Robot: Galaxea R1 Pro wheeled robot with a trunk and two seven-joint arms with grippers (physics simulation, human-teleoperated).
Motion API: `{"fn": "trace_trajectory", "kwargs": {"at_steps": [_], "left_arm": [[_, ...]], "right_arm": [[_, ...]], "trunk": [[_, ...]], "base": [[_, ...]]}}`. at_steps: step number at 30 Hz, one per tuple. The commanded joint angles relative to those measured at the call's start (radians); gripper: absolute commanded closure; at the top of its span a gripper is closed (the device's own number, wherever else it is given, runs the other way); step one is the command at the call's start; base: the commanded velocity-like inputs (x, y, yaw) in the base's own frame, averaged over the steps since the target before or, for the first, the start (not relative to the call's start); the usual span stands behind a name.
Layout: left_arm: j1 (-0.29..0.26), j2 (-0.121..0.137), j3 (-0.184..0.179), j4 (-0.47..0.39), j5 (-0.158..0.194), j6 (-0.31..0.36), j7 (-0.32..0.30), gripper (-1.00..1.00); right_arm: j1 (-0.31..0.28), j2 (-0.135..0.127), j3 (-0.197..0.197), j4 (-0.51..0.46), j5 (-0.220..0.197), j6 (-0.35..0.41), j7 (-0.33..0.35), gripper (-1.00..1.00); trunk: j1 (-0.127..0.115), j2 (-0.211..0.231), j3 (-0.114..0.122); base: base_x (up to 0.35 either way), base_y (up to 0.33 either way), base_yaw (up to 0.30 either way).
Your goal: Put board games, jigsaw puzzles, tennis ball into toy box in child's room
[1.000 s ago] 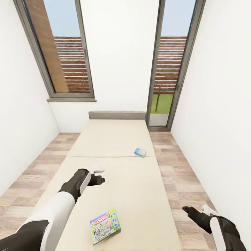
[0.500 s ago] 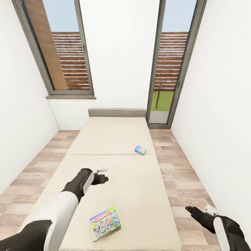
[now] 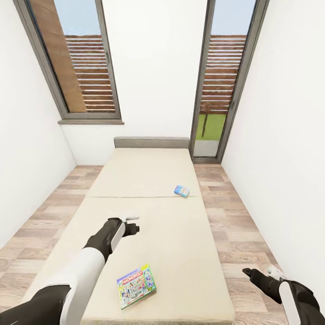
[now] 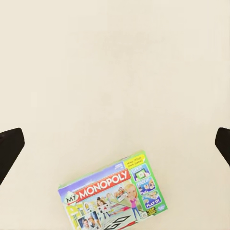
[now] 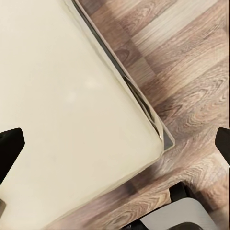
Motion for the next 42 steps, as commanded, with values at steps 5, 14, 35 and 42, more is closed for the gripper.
{"fn": "trace_trajectory", "kwargs": {"at_steps": [5, 14, 35, 42], "left_arm": [[-0.001, -0.005, 0.004, 0.000, -0.002, -0.002, 0.005, -1.00], [0.000, -0.006, 0.003, -0.006, -0.003, -0.004, -0.005, -1.00], [0.000, -0.006, 0.001, -0.005, -0.003, -0.003, -0.006, -1.00], [0.000, -0.006, 0.001, -0.003, -0.003, -0.003, -0.006, -1.00]], "right_arm": [[-0.001, -0.016, -0.003, 0.023, -0.004, 0.004, 0.006, -1.00], [-0.001, -0.032, -0.003, 0.043, -0.006, 0.002, 0.006, -1.00], [-0.001, -0.033, -0.003, 0.045, -0.007, -0.002, 0.006, -1.00], [-0.001, -0.033, -0.003, 0.045, -0.007, -0.003, 0.006, -1.00]], "trunk": [[0.000, -0.002, -0.010], [0.000, -0.002, -0.025], [0.000, -0.002, -0.059], [0.000, -0.002, -0.071]], "base": [[0.000, 0.000, 0.000], [0.005, 0.000, 0.000], [0.086, -0.007, 0.000], [0.074, -0.182, -0.009]]}}
